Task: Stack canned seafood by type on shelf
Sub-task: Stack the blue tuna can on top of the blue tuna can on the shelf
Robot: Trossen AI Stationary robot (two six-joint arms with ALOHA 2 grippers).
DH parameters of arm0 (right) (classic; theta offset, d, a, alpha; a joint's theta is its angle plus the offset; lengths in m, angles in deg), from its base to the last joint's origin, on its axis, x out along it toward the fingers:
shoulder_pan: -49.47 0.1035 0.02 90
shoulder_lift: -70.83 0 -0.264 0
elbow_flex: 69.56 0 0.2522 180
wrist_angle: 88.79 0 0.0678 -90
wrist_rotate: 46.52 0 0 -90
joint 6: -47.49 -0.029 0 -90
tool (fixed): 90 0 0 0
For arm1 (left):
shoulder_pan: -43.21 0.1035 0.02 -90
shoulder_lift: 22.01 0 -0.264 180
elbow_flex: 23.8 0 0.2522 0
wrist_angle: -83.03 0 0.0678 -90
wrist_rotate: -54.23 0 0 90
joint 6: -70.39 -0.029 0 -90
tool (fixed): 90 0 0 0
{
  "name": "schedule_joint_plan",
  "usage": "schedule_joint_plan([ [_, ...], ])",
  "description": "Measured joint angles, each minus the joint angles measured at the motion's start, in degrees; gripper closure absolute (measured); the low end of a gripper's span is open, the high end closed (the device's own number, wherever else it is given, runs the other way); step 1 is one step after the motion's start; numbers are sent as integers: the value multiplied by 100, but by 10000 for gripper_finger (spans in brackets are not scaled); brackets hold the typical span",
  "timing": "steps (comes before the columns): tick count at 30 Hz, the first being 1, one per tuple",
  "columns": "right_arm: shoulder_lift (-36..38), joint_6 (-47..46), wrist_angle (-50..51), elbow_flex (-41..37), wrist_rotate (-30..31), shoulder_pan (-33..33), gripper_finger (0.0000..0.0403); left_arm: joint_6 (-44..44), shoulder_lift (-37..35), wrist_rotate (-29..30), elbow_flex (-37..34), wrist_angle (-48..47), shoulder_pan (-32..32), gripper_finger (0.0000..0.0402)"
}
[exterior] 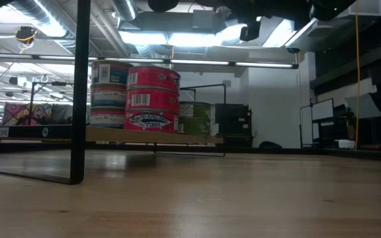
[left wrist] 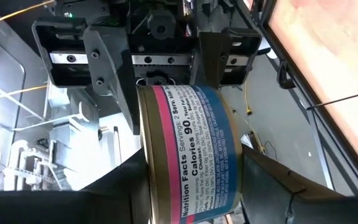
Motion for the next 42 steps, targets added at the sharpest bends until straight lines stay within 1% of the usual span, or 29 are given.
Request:
schedule_joint_plan([
  [6,0,137,58,0,140,7,181,23,0,15,0,-31,4,216],
  [10,0,509,168,0,272,8,171,23,4,17,0,-48,9,212],
  [17,-10,540,303,0,375,7,155,32,13,20,-11,-74,-22,215],
  [19,-13,587,305,0,375,4,154,142,13,43,-11,-99,-77,213],
  [21,-13,890,303,0,388,-4,153,333,13,67,-11,-126,-161,213],
  [25,-15,1411,303,0,421,-4,153,552,15,284,-11,-218,-356,214],
  [31,-26,1627,299,2,419,-4,152,614,17,656,-11,-335,-591,211],
  [34,-26,1736,316,2,421,-7,152,860,15,794,-11,-480,-676,210],
  [37,-24,1784,297,4,434,-17,152,1325,16,936,-11,-726,-762,210],
  [42,-24,2159,307,4,432,-17,152,2030,17,1112,-13,-1284,-917,209],
])
